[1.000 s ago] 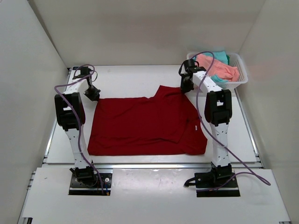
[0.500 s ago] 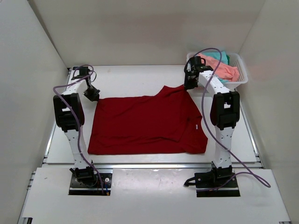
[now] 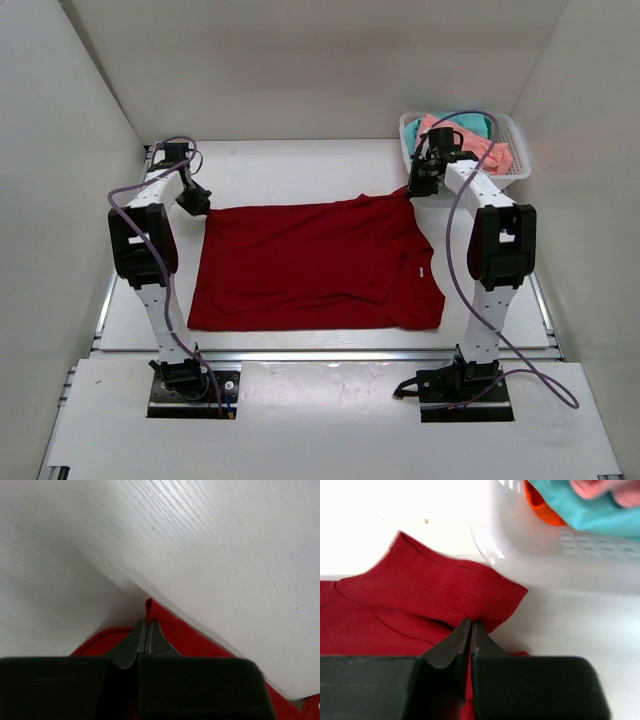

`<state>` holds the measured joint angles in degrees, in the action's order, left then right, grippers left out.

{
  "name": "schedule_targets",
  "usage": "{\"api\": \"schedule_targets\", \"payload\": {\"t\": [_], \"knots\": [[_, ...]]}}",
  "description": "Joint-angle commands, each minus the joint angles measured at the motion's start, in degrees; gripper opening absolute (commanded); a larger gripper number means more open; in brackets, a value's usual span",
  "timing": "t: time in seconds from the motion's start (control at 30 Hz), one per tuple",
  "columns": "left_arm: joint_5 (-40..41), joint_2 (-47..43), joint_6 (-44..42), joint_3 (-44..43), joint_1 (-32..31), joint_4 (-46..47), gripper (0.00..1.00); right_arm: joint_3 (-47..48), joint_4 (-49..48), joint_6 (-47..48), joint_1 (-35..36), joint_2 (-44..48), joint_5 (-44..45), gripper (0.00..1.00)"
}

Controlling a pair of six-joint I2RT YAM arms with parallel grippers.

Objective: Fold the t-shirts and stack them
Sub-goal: Grap the side of the flattened tshirt furthest away from the robot with both arms, then fold the other side of the tshirt into a rectangle

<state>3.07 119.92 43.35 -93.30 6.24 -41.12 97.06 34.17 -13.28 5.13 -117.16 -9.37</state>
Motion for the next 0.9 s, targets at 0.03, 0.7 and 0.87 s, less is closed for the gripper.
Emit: {"api": "schedule_targets", "payload": {"t": [0.03,0.7,0.87], "knots": [[-0.79,-7.24,-0.99,2.41,1.32,0.69,0.00,-4.67,-5.69,1.50,-2.49,7.47,-5.57,0.00],[-4.30,-21.56,-4.42,18.23,3.17,2.98,0.00,-27.00,-8.86,3.70,0.32,25.92,-11.20,0.00],[-4.21,-25.96,-5.21,23.85,3.69,3.50,0.00,-32.88,-8.95,4.14,0.59,32.42,-11.29,0.00]]}}
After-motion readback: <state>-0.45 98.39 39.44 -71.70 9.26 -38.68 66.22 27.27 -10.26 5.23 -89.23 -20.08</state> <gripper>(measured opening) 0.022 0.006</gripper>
